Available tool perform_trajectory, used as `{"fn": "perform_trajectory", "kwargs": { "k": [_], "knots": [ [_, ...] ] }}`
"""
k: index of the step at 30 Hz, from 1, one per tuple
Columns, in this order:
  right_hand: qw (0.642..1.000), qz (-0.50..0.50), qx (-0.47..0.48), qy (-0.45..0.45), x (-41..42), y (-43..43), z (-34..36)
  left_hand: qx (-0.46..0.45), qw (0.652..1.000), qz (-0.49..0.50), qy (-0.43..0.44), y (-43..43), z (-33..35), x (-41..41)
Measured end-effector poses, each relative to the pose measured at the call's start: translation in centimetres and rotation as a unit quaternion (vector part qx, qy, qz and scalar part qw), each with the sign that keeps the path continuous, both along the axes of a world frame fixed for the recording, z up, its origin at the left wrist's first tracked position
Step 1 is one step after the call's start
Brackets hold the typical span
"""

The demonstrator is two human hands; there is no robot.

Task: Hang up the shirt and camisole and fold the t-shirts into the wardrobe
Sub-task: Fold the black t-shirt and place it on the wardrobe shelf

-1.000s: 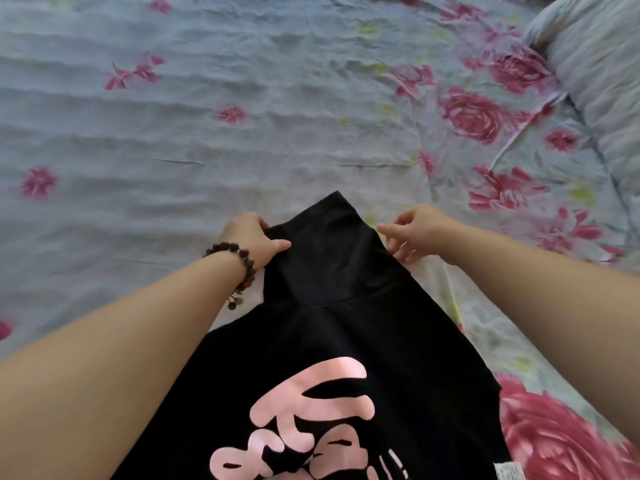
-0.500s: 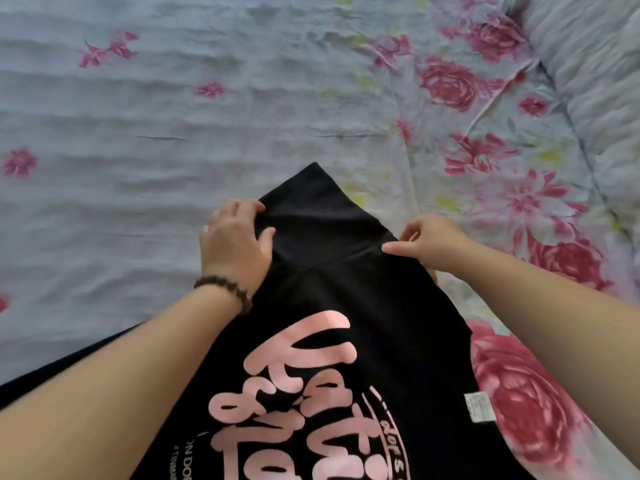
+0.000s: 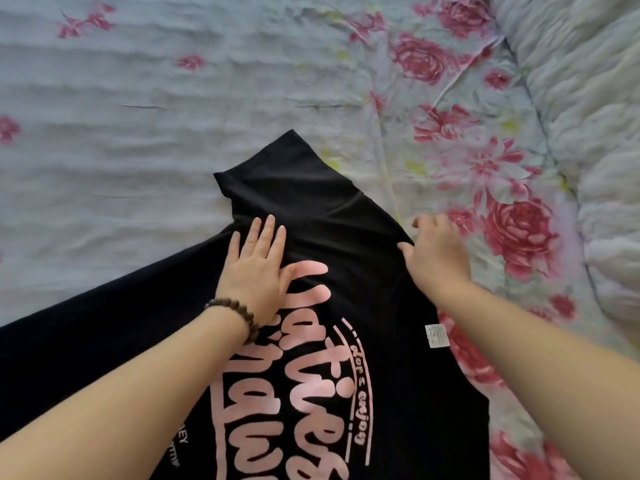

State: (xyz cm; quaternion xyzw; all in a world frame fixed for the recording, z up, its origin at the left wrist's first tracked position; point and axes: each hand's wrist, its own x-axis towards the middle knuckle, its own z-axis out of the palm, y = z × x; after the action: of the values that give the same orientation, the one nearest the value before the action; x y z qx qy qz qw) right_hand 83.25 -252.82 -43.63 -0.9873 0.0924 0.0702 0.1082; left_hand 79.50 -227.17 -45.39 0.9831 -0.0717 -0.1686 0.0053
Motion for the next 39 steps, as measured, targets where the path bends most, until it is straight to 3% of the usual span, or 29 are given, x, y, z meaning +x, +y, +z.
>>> {"fn": "perform_trajectory", "kwargs": {
  "k": [2,3,7,15,19,26,29,35,39],
  "knots": [
    [0.991,0.082,0.018,-0.108,-3.2,2.3,-0.1,-0.020,0.998,0.004,-0.061,-1.1,0.2,-2.9],
    [0.983,0.134,0.034,-0.119,-5.2,3.8,-0.4,-0.035,0.997,-0.006,-0.073,-1.7,-0.1,-4.8],
    [0.949,0.314,-0.011,-0.010,-12.3,7.1,-3.7,-0.046,0.999,-0.010,-0.021,-1.4,-2.3,-11.0],
    [0.956,0.260,-0.082,0.104,-13.6,5.0,-3.6,0.057,0.988,0.143,0.028,5.6,-1.2,-13.9],
    [0.952,0.277,-0.082,0.098,-13.5,7.3,-0.7,0.073,0.976,0.203,0.029,10.1,1.8,-16.6],
    [0.926,0.365,0.015,0.094,-11.0,20.0,4.2,-0.051,0.908,0.401,-0.112,23.7,5.8,-19.3],
    [0.916,0.391,0.052,0.072,-9.7,27.1,4.6,-0.064,0.887,0.444,-0.110,29.3,5.3,-17.8],
    [0.913,0.389,0.069,0.101,-7.0,38.8,3.9,-0.190,0.909,0.370,0.020,35.6,2.5,-13.1],
    [0.895,0.411,0.036,0.169,-6.5,42.9,3.4,-0.300,0.914,0.272,0.037,37.1,2.1,-12.0]
  ]
}}
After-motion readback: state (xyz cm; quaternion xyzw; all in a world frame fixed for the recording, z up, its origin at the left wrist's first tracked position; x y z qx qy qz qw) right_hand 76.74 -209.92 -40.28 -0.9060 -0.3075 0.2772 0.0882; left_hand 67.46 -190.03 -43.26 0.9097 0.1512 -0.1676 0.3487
